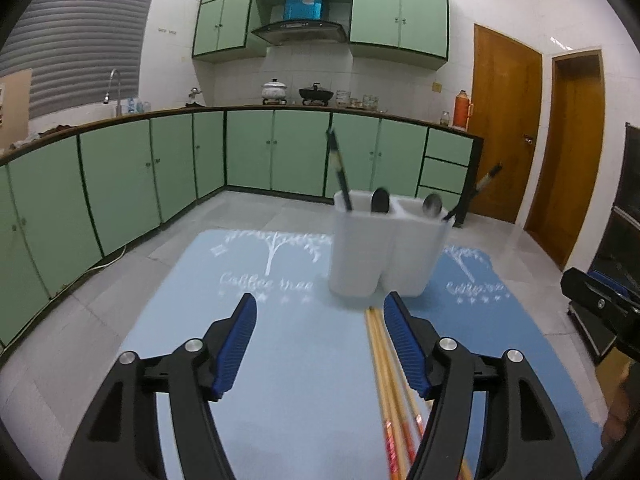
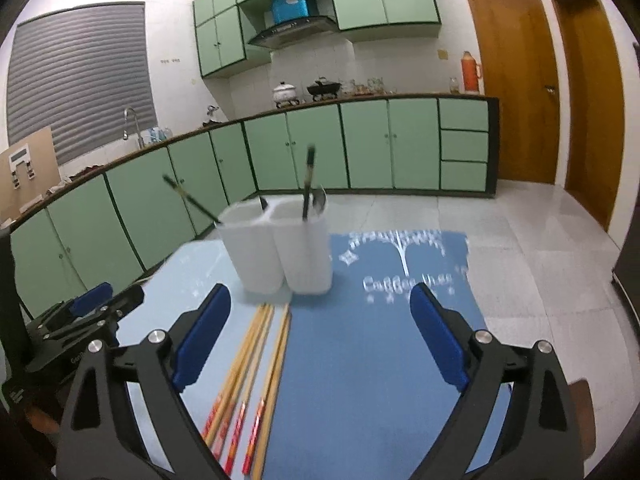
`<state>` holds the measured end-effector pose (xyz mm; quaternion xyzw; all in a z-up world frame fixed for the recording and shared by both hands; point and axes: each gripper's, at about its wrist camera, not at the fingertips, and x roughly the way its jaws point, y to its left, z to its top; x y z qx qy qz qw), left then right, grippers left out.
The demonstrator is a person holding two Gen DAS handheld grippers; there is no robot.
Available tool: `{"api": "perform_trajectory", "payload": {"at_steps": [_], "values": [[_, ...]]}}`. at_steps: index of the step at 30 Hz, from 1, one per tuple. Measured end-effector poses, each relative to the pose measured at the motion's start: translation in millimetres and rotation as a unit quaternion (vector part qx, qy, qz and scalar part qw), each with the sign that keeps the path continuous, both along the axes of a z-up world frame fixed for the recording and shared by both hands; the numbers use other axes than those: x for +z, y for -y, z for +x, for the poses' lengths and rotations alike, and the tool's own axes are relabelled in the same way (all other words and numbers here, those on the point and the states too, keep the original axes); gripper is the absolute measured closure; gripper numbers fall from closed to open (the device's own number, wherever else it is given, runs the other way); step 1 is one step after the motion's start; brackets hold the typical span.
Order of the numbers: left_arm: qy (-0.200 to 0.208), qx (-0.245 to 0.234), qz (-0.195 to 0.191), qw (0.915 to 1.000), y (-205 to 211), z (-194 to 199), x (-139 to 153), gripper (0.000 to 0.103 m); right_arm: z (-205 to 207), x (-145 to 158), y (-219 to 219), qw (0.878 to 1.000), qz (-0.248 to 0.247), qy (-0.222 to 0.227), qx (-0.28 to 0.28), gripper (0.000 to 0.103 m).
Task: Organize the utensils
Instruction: 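Move both open tools back over the remaining chopsticks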
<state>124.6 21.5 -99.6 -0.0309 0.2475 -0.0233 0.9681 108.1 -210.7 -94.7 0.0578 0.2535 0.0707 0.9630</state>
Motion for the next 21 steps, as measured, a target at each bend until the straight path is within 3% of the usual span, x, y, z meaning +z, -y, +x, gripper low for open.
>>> {"api": "perform_trajectory", "payload": {"at_steps": [9,21], "values": [[-0.033,-0.001,0.009,0.9994,1.5,-18.1,-28.6,0.038,-24.2,-45.7,-10.1,0.999,-0.015,-0.05,0.005,0.017],[-0.086,-0.033,0.009,0.9957,16.2,-35.1,-60.6,0.039,-38.1,-83.2,-35.5,0.989,-0.028,-0.128,0.065,0.054]]}}
